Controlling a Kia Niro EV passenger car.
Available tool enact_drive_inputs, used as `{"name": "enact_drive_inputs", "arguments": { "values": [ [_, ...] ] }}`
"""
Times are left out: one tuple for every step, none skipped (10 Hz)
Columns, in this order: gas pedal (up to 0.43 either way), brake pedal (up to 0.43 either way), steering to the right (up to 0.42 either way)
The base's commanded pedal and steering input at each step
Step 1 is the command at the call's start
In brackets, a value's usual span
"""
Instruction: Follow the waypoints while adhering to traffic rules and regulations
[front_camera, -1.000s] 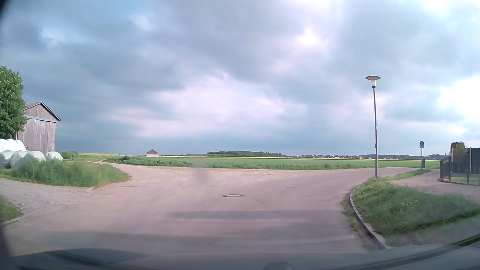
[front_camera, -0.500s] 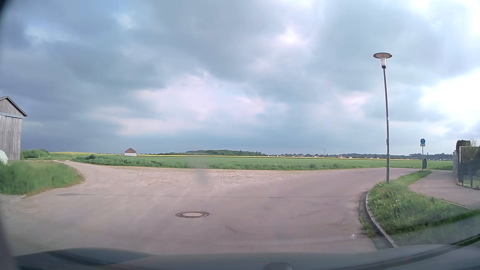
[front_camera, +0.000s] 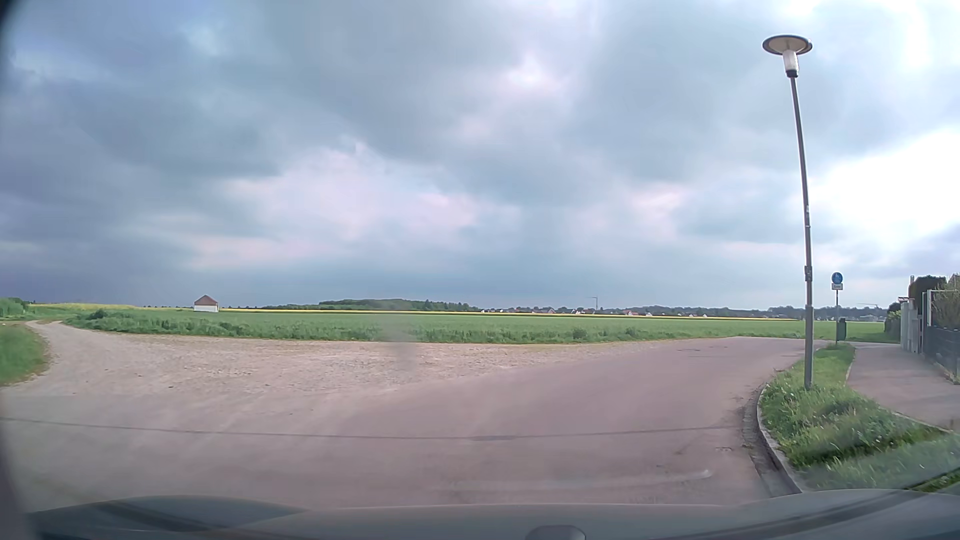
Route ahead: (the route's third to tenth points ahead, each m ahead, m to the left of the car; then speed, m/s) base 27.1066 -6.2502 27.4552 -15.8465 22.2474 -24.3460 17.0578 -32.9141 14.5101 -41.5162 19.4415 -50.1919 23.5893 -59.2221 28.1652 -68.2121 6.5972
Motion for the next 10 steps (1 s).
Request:
{"name": "enact_drive_inputs", "arguments": {
  "values": [
    [0.079,0.0,0.14],
    [0.079,0.0,0.14],
    [0.079,0.0,0.14],
    [0.079,0.0,0.139],
    [0.079,0.0,0.136],
    [0.079,0.0,0.134],
    [0.079,0.0,0.132],
    [0.079,0.0,0.131],
    [0.079,0.0,0.131],
    [0.079,0.0,0.13]
  ]
}}
